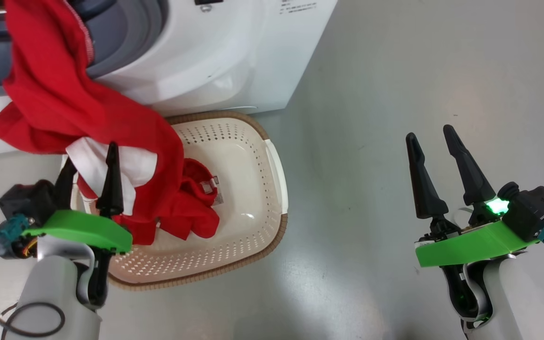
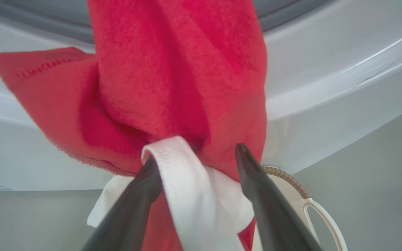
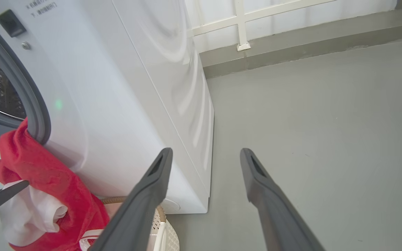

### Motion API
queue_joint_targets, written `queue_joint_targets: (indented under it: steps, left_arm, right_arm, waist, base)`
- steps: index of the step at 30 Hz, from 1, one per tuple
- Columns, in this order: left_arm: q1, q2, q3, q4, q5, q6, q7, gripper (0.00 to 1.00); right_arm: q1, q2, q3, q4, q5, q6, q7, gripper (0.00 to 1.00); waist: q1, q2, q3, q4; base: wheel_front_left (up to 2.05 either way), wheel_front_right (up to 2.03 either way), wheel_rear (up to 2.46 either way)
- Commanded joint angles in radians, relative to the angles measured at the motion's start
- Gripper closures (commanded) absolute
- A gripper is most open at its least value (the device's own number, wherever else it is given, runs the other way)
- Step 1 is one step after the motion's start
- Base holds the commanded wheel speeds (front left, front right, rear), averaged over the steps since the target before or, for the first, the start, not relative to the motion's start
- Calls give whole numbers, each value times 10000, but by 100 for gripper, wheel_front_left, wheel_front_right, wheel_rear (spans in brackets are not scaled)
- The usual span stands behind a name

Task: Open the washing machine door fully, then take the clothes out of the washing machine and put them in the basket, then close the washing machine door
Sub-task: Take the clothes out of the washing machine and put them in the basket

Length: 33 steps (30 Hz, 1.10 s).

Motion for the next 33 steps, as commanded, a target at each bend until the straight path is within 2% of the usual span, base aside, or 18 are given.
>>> queue_joint_targets:
  steps: [1, 11, 23, 33]
  left_arm:
    - [440, 251, 356, -456, 172, -56, -49, 0]
    - [1564, 117, 722, -1990, 701, -56, -49, 0]
    - [3096, -257, 648, -3794, 1194, -56, -49, 0]
    - [3609, -504, 961, -4528, 1323, -56, -49, 0]
  right_arm:
    - [157, -24, 163, -184, -127, 48, -65, 0]
    - [228, -24, 105, -114, -188, 48, -65, 0]
    - [369, -24, 67, -43, -269, 48, -65, 0]
    - [450, -24, 87, -39, -298, 48, -65, 0]
  waist:
    - [0, 0, -74, 94]
    - [0, 0, -316, 264]
    - [0, 0, -572, 434]
    - [0, 0, -679, 444]
  base:
    - [0, 0, 0]
    - [0, 0, 0]
    - [0, 0, 0]
    - [0, 0, 0]
